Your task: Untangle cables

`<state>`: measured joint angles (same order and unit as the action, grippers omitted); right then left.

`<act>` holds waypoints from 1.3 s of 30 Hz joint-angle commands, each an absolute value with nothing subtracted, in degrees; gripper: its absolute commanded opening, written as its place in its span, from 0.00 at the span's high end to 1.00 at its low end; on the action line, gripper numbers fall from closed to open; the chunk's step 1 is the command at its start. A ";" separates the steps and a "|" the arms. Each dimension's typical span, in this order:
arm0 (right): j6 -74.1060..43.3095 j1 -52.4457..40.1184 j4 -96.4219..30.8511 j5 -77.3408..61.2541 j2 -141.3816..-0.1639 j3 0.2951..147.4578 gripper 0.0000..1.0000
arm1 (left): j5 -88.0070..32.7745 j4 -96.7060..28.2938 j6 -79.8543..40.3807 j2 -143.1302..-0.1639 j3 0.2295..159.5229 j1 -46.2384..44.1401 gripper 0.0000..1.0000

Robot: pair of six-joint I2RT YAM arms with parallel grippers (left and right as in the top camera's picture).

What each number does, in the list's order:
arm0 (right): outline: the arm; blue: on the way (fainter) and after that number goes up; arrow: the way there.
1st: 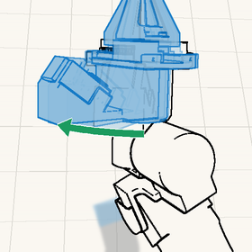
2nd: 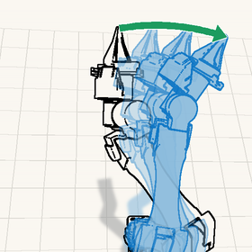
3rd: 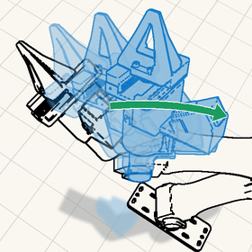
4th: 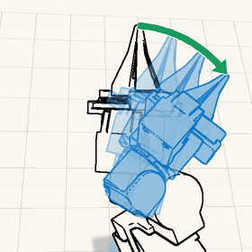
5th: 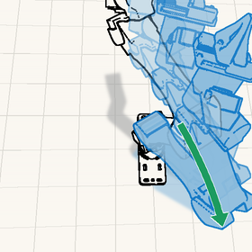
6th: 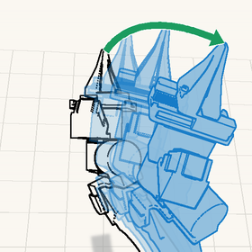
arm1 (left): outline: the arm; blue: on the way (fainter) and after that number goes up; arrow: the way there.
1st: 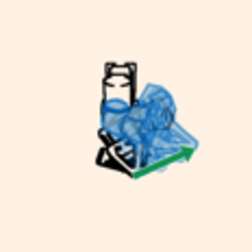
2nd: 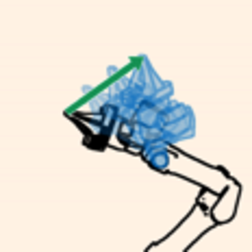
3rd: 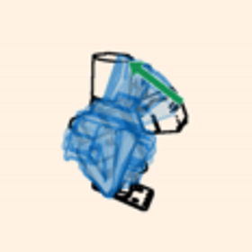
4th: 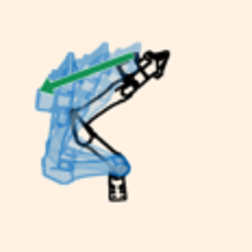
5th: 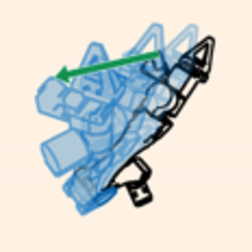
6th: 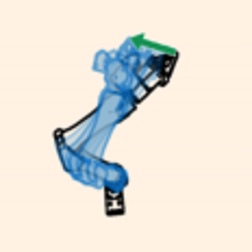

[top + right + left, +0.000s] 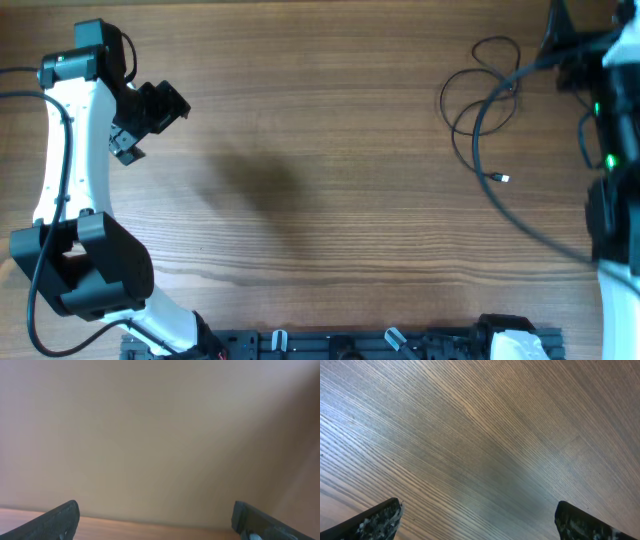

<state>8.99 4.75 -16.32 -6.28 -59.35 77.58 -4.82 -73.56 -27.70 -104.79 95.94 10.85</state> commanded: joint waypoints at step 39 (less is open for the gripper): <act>9.21 2.48 -6.70 -21.89 -15.29 62.13 0.00 | -5.48 -73.54 -27.24 -105.01 96.05 11.05 0.00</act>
